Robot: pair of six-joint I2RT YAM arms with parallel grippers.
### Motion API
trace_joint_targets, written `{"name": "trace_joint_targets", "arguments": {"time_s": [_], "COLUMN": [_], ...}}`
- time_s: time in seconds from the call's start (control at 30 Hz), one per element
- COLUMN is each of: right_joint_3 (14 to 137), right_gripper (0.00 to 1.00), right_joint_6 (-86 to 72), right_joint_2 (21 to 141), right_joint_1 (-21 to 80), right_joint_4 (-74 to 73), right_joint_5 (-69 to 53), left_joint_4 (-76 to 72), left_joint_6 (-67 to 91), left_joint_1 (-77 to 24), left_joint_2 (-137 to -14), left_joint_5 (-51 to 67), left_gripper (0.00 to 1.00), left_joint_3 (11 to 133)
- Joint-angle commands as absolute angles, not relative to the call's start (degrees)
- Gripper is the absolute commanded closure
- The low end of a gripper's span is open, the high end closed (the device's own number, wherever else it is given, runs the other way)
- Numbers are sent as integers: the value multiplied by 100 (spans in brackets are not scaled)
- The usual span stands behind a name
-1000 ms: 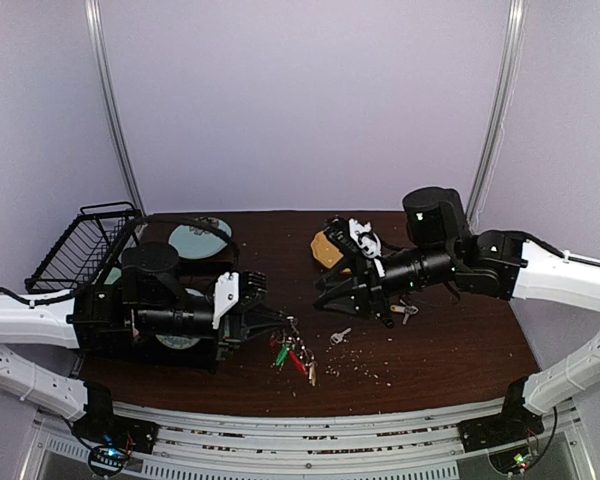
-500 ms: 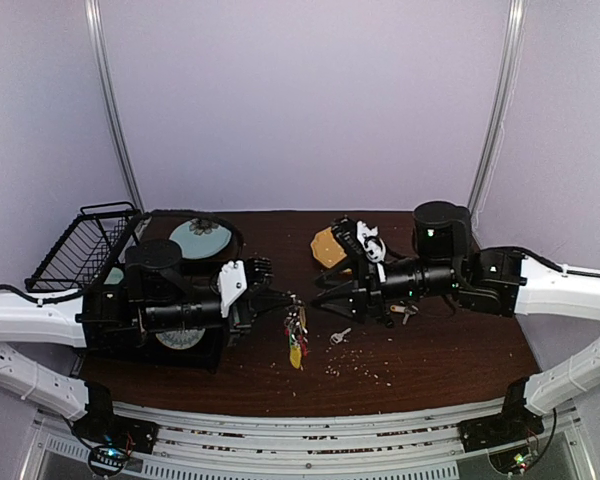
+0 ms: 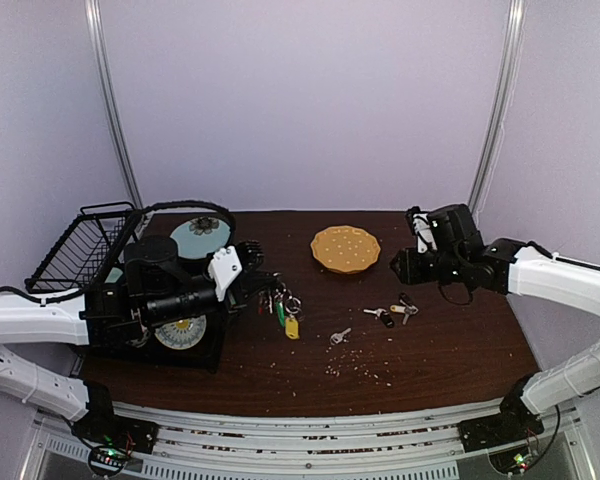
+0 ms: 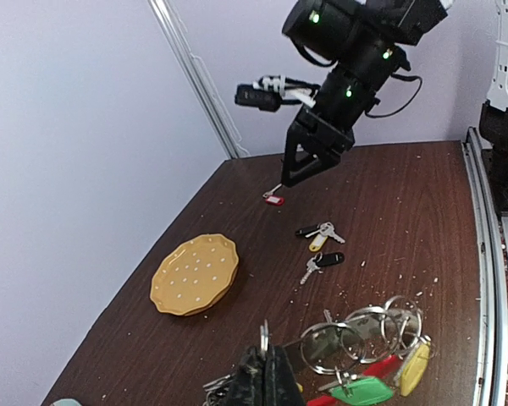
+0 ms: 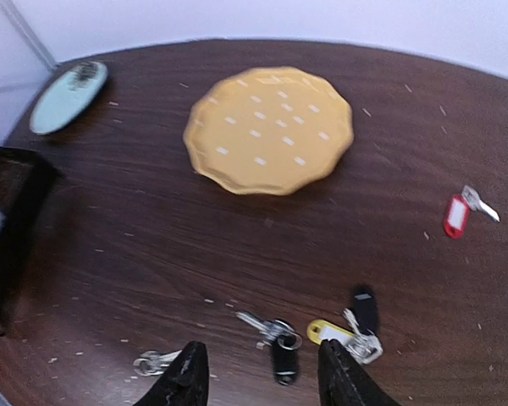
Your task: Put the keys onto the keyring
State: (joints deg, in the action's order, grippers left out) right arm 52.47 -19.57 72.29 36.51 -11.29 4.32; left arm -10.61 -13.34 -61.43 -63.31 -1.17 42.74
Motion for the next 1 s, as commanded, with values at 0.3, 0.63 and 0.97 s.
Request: {"name": "trace_joint_targets", "arguments": {"time_s": [0.3,0.63,0.97], "right_joint_3": [5936,7567,8387], "right_gripper": [58,52,65], "right_joint_6": [-1899,-1681,-2076], "right_joint_2": [9374,11122,12098], "right_joint_1": [2149,994,639], "right_joint_4": [-1924,-1539,-1369], "right_joint_5": [408,789,537], "left_joint_4": [-1424,-1415,-1397], "left_joint_6": [-1695,-1731,-1792], "left_joint_1": [-6105,-6038,-6036], "left_joint_2": [-6264,-6317,-6338], "left_joint_5": [-509,-453,-464], "left_gripper": [100,100,100], "left_joint_3": [4236,4235,4211]}}
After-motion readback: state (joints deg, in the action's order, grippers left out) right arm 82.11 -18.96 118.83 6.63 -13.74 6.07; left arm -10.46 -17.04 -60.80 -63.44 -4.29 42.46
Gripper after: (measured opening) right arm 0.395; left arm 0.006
